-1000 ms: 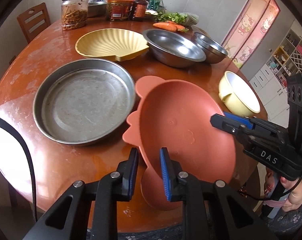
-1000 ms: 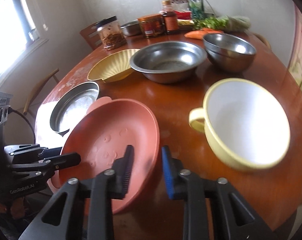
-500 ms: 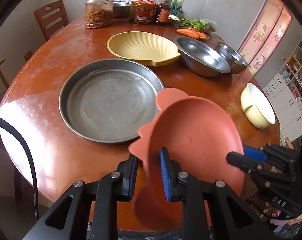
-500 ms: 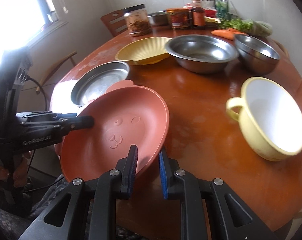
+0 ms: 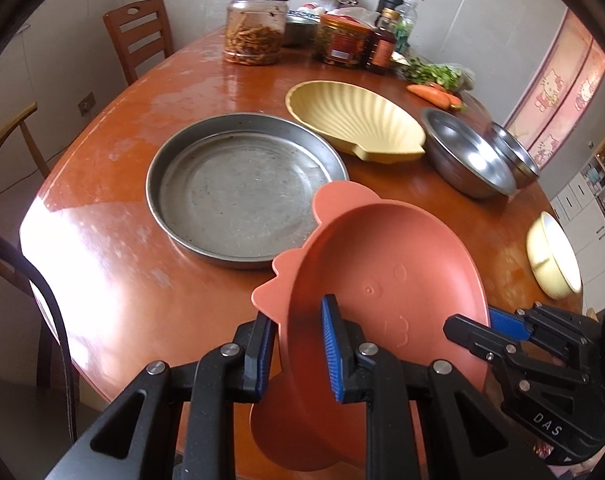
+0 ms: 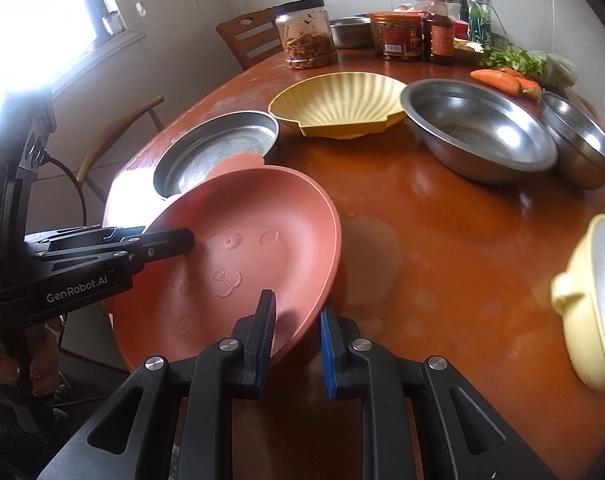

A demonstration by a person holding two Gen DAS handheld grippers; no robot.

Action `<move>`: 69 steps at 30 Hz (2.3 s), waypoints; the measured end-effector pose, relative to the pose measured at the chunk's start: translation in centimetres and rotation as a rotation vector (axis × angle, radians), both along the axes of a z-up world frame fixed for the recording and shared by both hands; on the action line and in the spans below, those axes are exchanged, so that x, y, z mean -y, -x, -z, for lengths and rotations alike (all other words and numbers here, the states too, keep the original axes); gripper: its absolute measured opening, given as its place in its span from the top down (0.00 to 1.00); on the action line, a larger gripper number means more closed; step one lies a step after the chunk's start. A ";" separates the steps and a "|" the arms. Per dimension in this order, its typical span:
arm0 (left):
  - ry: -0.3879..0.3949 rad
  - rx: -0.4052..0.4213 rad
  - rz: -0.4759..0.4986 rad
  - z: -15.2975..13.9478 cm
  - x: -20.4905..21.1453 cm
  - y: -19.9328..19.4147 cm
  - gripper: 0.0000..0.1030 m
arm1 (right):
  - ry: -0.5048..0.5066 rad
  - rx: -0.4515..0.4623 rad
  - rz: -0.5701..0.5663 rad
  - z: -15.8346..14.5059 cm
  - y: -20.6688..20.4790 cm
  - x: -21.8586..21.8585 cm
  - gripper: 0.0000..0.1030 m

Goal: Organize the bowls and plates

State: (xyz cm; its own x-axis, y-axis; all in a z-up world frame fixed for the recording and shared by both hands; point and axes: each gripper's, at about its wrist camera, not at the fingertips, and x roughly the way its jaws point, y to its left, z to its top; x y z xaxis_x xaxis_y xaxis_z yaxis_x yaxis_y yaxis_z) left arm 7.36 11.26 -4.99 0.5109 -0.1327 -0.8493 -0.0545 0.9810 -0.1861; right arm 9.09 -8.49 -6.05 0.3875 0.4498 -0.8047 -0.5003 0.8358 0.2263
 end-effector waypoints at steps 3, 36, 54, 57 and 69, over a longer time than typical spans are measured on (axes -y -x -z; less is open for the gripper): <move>-0.008 0.009 -0.008 0.0 -0.5 -0.7 0.76 | 0.001 -0.002 0.007 0.0 -0.5 -0.9 0.77; -0.098 0.051 0.069 0.2 2.7 -2.1 0.70 | 0.057 0.042 0.030 -0.2 0.9 -0.3 0.61; -0.136 0.096 0.026 -1.8 3.2 -1.1 0.40 | -0.024 0.040 0.125 -1.1 0.2 2.3 0.41; -0.133 0.106 0.022 -2.7 2.9 -0.7 0.40 | -0.048 0.042 0.152 -1.7 -0.1 3.1 0.40; -0.146 0.144 -0.006 -6.0 0.5 -3.8 0.37 | -0.137 0.028 0.162 -4.0 -3.3 1.7 0.38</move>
